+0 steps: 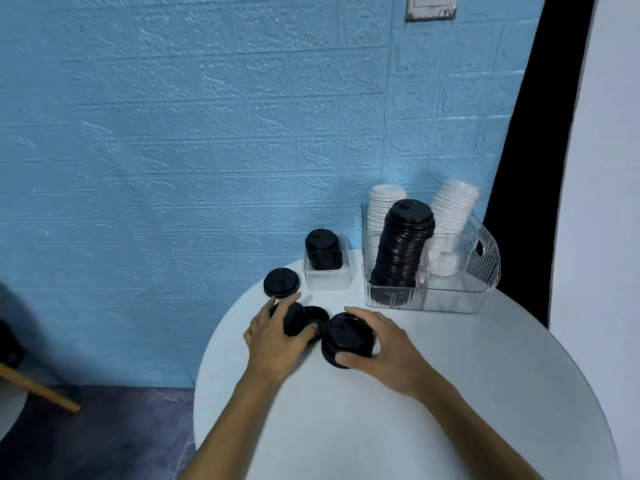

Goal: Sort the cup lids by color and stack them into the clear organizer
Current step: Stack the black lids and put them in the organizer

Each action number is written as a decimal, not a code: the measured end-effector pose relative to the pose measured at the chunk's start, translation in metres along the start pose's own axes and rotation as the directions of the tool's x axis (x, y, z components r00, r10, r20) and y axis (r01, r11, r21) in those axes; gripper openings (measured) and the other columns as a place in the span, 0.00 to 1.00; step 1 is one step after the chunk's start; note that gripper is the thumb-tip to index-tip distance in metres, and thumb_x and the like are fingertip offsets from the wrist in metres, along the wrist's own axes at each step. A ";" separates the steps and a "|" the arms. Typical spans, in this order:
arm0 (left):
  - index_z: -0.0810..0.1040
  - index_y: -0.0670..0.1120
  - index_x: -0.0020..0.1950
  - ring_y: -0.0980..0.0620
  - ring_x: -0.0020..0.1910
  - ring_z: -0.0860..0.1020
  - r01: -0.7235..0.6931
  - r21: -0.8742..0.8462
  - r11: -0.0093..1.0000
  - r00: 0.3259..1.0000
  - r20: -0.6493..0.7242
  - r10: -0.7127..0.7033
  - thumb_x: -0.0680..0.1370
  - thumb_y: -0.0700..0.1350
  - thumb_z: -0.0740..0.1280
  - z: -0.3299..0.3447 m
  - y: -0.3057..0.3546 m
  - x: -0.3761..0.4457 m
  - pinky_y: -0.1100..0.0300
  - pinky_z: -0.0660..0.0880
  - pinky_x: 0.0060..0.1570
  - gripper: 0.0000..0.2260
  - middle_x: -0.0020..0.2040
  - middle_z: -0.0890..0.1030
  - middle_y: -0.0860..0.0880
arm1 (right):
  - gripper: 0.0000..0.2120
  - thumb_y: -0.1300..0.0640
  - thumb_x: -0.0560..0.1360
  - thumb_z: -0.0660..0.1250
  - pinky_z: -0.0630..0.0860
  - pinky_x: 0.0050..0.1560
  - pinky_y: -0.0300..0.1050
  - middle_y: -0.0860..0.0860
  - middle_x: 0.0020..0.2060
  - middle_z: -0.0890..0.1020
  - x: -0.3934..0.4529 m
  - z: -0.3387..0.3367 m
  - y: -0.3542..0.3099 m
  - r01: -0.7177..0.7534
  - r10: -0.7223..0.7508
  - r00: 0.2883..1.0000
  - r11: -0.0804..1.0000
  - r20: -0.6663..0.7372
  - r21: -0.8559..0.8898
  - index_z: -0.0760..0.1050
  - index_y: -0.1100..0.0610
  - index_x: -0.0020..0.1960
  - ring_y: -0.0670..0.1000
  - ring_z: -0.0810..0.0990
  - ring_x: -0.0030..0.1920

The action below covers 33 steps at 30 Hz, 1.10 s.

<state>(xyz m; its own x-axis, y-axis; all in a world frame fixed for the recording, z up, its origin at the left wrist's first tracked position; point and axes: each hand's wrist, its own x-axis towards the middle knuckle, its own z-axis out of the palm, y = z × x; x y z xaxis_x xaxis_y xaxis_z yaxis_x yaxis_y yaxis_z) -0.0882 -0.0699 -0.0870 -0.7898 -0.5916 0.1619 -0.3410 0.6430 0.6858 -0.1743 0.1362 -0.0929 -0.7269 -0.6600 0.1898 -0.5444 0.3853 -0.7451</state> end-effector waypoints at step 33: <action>0.77 0.74 0.60 0.61 0.70 0.59 -0.424 -0.088 0.901 0.900 0.066 0.430 0.68 0.71 0.67 0.028 0.018 -0.019 0.60 0.51 0.68 0.20 0.67 0.70 0.68 | 0.48 0.41 0.60 0.83 0.72 0.64 0.34 0.36 0.64 0.75 0.000 0.003 0.001 0.017 -0.014 1.000 0.993 -0.025 0.119 0.62 0.34 0.73 0.37 0.75 0.64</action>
<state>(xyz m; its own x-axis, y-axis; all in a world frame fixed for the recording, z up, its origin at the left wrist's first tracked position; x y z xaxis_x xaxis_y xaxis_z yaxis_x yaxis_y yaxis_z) -0.0936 -0.0335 -0.0974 -0.8915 -0.2241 0.3938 0.0722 0.7877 0.6118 -0.1739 0.1352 -0.0956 -0.7292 -0.6492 0.2163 -0.5033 0.2947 -0.8123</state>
